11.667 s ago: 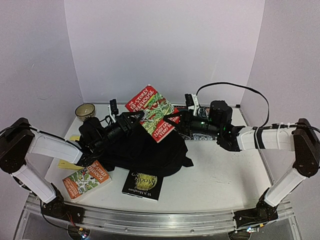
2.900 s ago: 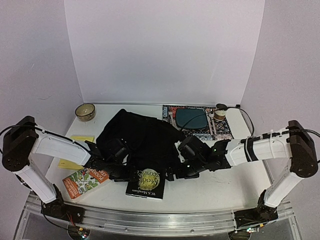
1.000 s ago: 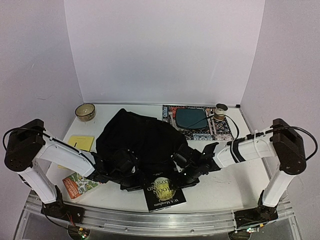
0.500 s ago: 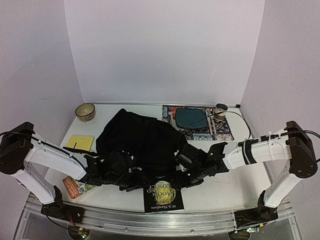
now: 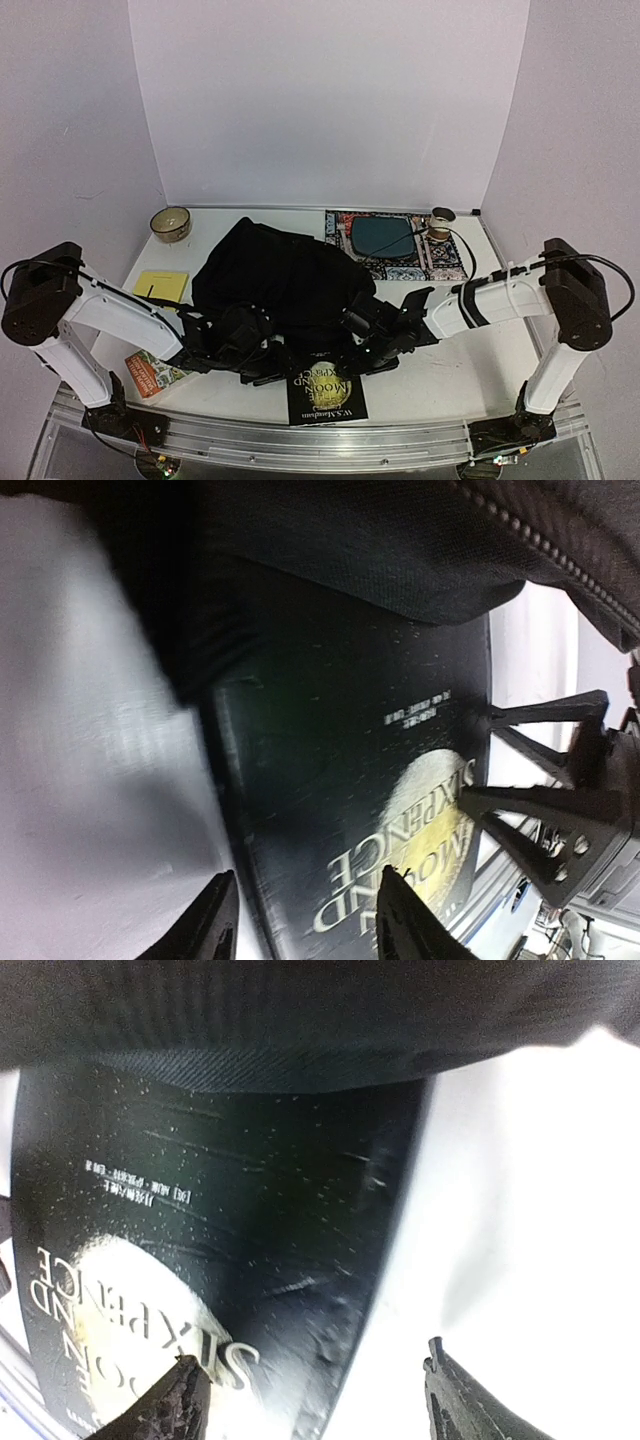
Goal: Pack the student bag
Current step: Adjust the book at the corner of the board.
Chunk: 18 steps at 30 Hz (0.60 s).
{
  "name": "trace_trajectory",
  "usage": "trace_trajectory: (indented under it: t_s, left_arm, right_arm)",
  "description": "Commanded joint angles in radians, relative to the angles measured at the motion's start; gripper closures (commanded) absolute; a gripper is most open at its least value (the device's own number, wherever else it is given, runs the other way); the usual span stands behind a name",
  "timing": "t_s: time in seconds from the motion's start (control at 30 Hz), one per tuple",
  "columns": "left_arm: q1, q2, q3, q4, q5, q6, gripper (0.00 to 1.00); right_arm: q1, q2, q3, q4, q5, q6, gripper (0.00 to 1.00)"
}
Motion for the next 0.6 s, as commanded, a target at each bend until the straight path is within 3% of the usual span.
trace_trajectory:
  t_s: [0.0,0.23,0.57]
  left_arm:
    - [0.004,0.063,0.096,0.027,0.064,0.045,0.58]
    - [-0.004,0.043,0.18,0.039,0.109,0.081,0.63]
    - [-0.004,-0.016,0.25,0.039,0.116,0.138,0.64]
  right_arm:
    - [0.001,0.052,0.025,0.023,-0.073,0.002,0.27]
    - [0.001,0.002,0.029,0.099,-0.217,0.013,0.31]
    - [0.0,-0.164,0.064,0.077,-0.226,0.017,0.32]
